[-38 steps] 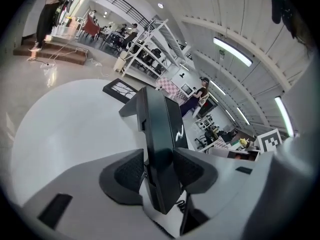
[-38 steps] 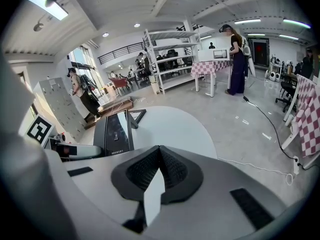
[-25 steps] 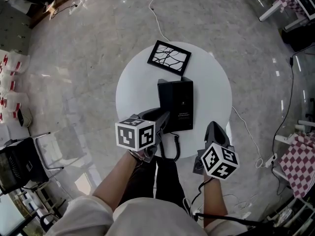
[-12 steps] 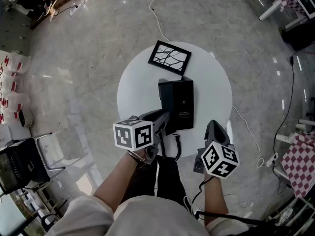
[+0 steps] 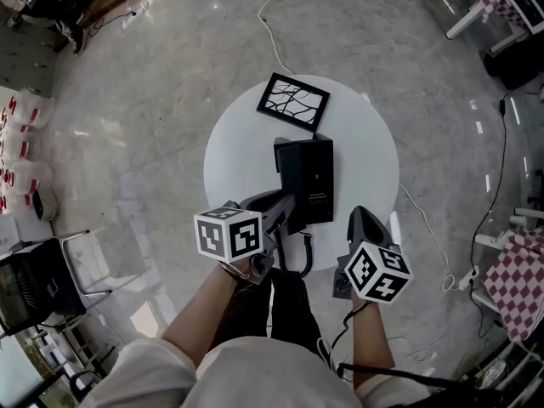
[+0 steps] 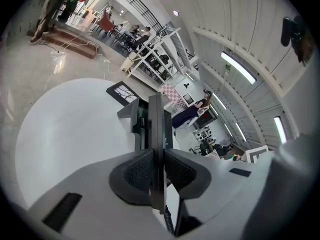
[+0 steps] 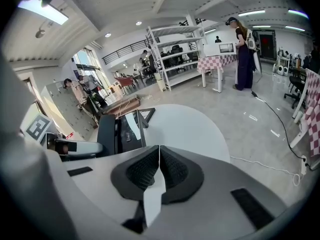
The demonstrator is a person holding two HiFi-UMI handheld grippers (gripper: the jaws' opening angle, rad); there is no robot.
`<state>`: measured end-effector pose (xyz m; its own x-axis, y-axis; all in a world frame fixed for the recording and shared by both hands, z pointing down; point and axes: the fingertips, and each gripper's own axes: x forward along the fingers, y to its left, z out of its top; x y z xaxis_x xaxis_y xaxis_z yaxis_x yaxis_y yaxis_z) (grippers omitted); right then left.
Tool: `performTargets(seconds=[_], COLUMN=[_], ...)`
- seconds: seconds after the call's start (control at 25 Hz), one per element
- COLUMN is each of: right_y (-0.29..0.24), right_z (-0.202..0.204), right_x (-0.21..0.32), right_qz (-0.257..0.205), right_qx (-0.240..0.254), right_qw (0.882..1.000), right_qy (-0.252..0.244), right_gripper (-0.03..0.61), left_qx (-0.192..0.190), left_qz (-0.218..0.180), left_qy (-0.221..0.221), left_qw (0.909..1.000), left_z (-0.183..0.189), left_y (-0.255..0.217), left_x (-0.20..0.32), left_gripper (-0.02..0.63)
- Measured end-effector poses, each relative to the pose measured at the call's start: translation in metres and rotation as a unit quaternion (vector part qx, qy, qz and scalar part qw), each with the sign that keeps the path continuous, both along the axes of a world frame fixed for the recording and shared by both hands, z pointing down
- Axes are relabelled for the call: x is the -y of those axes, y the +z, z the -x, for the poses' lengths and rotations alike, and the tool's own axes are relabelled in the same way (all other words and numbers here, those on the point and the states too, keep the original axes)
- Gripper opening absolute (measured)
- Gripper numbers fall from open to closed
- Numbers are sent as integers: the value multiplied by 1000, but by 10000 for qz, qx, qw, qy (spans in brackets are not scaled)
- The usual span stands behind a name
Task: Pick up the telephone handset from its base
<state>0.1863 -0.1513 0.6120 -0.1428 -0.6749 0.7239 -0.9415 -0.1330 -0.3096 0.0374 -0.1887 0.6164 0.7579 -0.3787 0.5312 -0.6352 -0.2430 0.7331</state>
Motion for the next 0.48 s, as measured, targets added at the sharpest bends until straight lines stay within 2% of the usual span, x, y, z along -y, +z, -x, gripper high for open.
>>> performTargets(seconds=[0.48], right_y=[-16], right_z=[14], right_x=[5], right_qz=[-128], right_qx=[40], right_qw=[9994], right_qy=[-315], right_gripper=[26], left_qx=[82], left_qz=[-338], left_qy=[117], left_qw=[9993], left_z=[2], left_y=[-9], left_x=[-1], left_gripper=[80])
